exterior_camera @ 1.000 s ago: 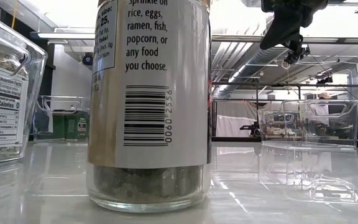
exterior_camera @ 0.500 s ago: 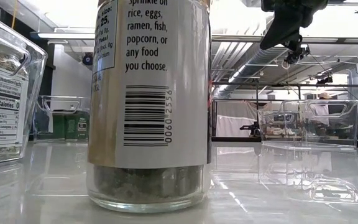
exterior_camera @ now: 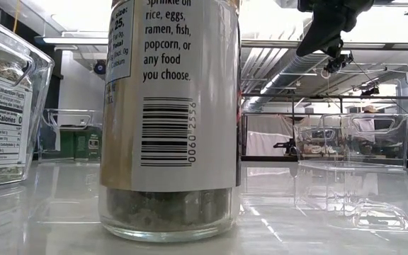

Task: Sort spices by type
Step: Put the white seasoning bottle into the bottom transparent bin, then put the top golden seasoning bottle into the top right transparent bin

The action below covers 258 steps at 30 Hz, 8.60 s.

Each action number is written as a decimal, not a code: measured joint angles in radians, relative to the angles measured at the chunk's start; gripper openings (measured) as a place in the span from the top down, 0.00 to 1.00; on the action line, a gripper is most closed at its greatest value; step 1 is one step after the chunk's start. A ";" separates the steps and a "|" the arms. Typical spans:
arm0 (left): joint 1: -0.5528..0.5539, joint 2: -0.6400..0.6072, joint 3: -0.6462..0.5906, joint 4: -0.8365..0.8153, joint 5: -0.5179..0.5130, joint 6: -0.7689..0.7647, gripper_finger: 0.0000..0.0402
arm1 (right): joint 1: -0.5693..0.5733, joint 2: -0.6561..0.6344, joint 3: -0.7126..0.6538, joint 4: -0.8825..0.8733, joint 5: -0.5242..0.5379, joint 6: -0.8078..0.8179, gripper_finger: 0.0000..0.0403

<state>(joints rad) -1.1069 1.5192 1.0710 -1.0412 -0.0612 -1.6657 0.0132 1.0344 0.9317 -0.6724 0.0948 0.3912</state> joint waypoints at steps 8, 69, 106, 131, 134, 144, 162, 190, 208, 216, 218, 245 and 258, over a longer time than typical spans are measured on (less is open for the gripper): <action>0.031 0.025 -0.031 -0.019 -0.060 0.006 1.00 | 0.000 0.000 0.000 0.000 -0.001 0.002 1.00; 0.672 -0.871 0.012 0.198 -0.697 1.024 1.00 | -0.428 0.679 0.537 0.145 -0.127 -0.018 0.84; 0.898 -0.851 -0.293 0.882 -0.451 1.091 1.00 | -0.551 1.274 1.298 -0.499 -0.108 -0.141 0.08; 0.897 -0.789 -0.293 0.941 -0.451 1.076 1.00 | -0.543 1.331 1.295 -0.514 -0.121 -0.139 0.27; 0.897 -0.789 -0.293 0.941 -0.451 1.090 1.00 | -0.542 1.324 1.295 -0.514 -0.124 -0.152 0.32; 0.897 -0.789 -0.293 0.941 -0.462 1.146 1.00 | -0.513 1.127 1.283 -0.706 0.006 -0.258 0.32; 0.951 -0.789 -0.293 0.941 -0.473 1.147 1.00 | -0.729 0.249 0.323 -0.584 0.228 0.182 0.32; 0.970 -0.789 -0.293 0.942 -0.473 1.067 1.00 | -1.046 0.544 0.250 -0.385 0.132 0.150 0.31; 0.970 -0.789 -0.293 0.941 -0.473 1.067 1.00 | -1.055 0.553 0.251 -0.350 0.147 0.225 0.24; 0.970 -0.789 -0.293 0.940 -0.473 1.084 1.00 | -1.040 0.529 0.251 -0.383 0.160 0.220 0.24; 0.970 -0.789 -0.293 0.939 -0.473 1.094 1.00 | -1.039 0.518 0.251 -0.381 0.165 0.235 0.24; 0.970 -0.789 -0.293 0.933 -0.474 1.145 1.00 | -0.961 0.386 0.252 -0.271 0.111 0.285 0.38; 0.970 -0.789 -0.293 0.934 -0.474 1.144 1.00 | -0.932 0.488 0.252 -0.265 0.143 0.250 0.98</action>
<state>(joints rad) -0.1371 0.7303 0.7776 -0.1077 -0.5348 -0.5217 -0.9184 1.5220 1.1835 -0.9369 0.2378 0.6408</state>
